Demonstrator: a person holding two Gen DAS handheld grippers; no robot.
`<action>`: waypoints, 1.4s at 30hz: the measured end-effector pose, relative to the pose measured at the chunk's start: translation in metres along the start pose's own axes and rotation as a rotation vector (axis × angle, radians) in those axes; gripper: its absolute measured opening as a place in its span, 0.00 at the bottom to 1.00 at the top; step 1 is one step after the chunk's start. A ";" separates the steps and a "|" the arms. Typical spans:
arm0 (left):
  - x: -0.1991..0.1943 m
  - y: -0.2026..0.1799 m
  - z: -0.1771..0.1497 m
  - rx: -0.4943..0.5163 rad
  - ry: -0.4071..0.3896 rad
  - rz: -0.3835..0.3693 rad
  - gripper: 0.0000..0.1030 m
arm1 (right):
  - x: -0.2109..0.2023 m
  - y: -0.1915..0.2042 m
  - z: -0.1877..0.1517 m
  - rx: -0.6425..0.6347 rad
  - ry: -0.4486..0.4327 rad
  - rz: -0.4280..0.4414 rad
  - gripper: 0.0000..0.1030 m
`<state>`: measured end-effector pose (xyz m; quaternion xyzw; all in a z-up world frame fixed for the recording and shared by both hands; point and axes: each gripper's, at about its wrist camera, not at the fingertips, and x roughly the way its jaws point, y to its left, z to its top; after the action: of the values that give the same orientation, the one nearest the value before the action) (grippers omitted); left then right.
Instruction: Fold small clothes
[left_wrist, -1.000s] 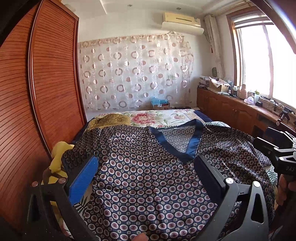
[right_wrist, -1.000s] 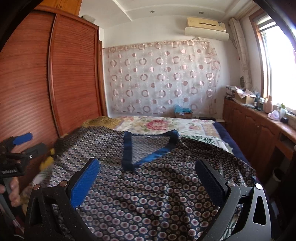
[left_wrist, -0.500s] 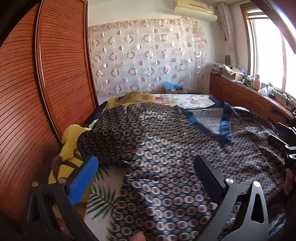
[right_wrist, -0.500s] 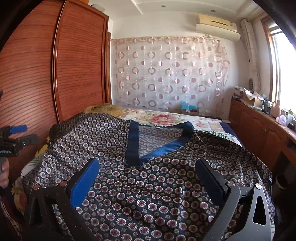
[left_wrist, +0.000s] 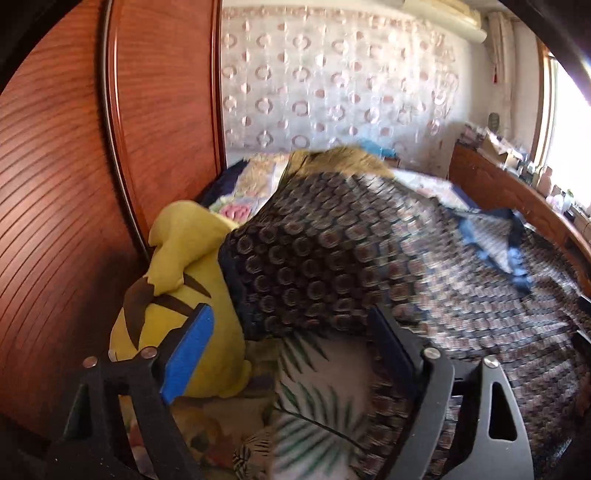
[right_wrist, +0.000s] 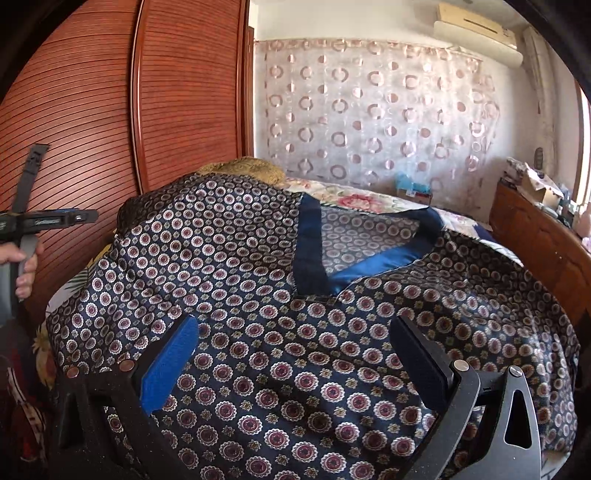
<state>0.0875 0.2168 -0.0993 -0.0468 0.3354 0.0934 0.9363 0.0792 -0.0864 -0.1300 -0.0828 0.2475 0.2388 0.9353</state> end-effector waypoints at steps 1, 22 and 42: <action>0.010 0.001 -0.001 0.012 0.030 -0.006 0.78 | 0.000 -0.002 0.000 0.000 0.005 0.002 1.00; 0.070 0.028 -0.005 -0.089 0.224 -0.151 0.36 | 0.022 -0.002 0.003 0.000 0.016 0.019 1.00; -0.026 -0.034 0.069 0.074 -0.044 -0.155 0.01 | 0.021 -0.002 0.000 0.021 0.010 0.021 1.00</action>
<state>0.1180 0.1900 -0.0288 -0.0361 0.3134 0.0091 0.9489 0.0960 -0.0792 -0.1409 -0.0717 0.2554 0.2456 0.9324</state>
